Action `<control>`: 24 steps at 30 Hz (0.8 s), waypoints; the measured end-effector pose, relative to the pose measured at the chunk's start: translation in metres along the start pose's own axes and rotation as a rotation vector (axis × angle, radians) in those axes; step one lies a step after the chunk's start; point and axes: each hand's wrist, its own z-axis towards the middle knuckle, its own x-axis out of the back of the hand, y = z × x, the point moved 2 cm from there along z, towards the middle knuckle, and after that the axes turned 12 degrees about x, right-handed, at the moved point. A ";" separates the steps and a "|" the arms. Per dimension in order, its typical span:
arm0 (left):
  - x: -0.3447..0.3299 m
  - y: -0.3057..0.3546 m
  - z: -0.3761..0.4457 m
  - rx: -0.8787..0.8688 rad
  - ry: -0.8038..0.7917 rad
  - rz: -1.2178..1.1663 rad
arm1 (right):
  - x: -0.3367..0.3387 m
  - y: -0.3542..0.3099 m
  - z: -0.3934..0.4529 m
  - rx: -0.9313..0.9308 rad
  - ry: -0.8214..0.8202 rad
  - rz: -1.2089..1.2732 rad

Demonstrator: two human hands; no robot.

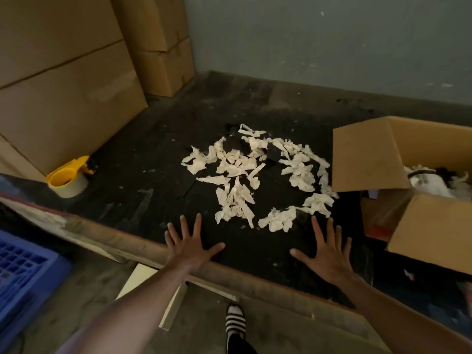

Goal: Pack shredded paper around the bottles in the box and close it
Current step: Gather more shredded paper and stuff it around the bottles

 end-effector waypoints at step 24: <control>0.077 -0.021 0.186 -0.039 0.260 -0.327 | 0.066 -0.057 0.206 -0.398 0.590 0.258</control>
